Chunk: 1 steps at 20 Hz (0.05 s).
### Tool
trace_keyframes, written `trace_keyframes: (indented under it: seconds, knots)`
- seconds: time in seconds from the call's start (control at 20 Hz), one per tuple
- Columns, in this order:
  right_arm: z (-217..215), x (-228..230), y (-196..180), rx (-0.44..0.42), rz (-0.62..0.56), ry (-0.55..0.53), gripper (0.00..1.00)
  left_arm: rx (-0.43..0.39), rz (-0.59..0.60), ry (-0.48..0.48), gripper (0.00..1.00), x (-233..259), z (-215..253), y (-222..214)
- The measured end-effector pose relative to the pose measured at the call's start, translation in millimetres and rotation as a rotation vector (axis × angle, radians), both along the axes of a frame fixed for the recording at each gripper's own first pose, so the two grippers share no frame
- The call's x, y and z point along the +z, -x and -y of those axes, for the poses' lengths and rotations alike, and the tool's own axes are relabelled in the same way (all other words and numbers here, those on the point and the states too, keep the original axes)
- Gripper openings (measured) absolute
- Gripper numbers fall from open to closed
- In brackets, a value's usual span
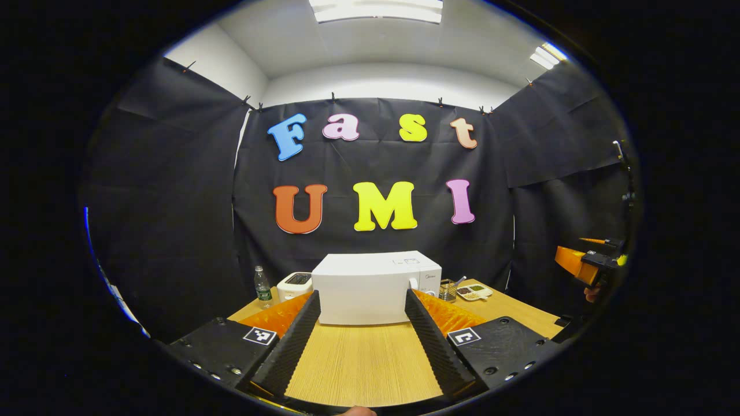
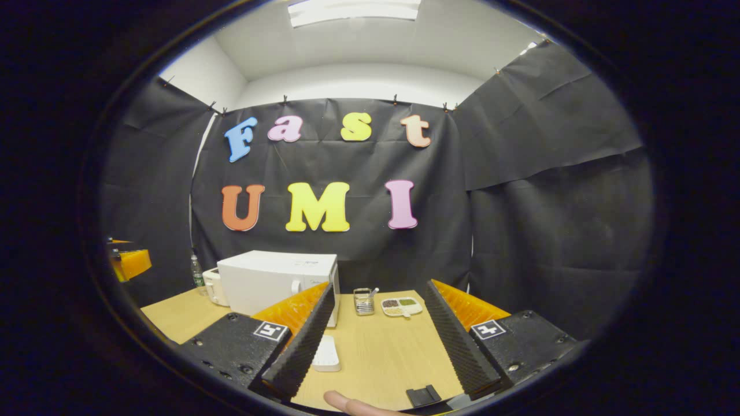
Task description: Open the microwave oven with the left hand, put the food in, and close the microwave oven.
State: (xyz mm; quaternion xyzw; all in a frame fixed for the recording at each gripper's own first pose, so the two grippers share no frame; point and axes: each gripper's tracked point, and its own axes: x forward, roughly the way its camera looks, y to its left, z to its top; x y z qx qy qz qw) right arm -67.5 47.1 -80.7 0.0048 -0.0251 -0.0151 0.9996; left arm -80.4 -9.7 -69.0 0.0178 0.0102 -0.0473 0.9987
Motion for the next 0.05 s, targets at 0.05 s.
trace_keyframes:
  seconds: [0.05]
  knots:
    - [1.6,5.3,0.9,-0.003,0.023,-0.025,1.00,-0.001,0.002,-0.009,0.92,1.4,0.2,1.4]
